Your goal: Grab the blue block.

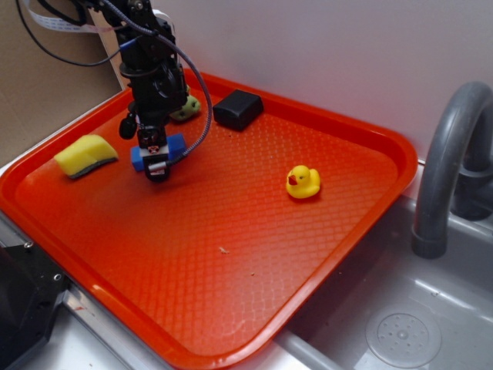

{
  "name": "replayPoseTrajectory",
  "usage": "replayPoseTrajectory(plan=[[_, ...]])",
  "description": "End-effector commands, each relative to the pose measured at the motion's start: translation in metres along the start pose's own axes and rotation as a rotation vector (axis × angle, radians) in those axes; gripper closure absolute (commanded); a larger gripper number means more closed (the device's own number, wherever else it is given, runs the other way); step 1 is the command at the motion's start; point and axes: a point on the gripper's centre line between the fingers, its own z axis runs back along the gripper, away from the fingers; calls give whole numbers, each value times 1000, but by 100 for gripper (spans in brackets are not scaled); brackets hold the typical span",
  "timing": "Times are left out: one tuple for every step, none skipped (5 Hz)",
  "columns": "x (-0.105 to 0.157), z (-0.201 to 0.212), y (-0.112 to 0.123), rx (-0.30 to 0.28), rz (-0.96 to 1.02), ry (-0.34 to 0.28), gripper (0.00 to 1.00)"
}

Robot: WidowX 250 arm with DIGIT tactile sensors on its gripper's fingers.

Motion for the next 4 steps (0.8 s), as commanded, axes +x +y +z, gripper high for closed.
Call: replayPoseTrajectory(plan=[[-3,103,-50,-44,358,-12,100],[-24,152,-52,-109,465,-46,100],[-39,167,-51,-68,528,-85,100],[-41,166,-47,-110,516,-101,100]])
